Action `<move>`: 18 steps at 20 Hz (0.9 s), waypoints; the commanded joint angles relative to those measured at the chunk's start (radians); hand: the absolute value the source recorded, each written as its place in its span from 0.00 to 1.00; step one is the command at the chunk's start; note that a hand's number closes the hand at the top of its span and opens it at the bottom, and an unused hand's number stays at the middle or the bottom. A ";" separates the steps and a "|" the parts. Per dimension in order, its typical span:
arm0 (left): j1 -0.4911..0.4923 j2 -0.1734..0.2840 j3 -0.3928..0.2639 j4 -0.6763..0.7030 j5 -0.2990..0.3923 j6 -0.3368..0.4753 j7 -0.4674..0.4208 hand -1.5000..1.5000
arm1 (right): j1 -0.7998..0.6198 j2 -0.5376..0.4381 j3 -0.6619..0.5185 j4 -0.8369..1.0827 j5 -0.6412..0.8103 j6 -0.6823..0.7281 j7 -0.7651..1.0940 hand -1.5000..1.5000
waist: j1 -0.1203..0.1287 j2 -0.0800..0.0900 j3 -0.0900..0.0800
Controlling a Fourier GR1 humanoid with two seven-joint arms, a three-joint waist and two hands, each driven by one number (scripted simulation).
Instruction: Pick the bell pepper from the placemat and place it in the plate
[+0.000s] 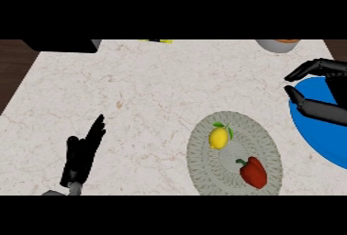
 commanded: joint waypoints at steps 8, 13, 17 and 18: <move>-0.010 -0.034 0.090 0.045 0.118 -0.142 0.007 0.50 | -0.038 0.054 -0.042 0.481 0.101 0.248 -0.582 0.00 | -0.026 -0.007 0.004; 0.020 -0.059 0.047 -0.010 0.083 -0.091 0.038 0.50 | -0.005 -0.134 0.030 0.340 0.233 0.315 -0.506 0.00 | -0.037 -0.013 0.002; 0.005 -0.065 0.069 0.017 0.095 -0.106 0.030 0.50 | -0.021 -0.211 0.113 0.292 0.362 0.357 -0.483 0.00 | -0.040 -0.012 0.002; 0.005 -0.068 0.049 -0.040 0.074 -0.068 0.072 0.50 | 0.011 -0.190 0.162 0.235 0.413 0.323 -0.472 0.00 | -0.042 -0.016 0.003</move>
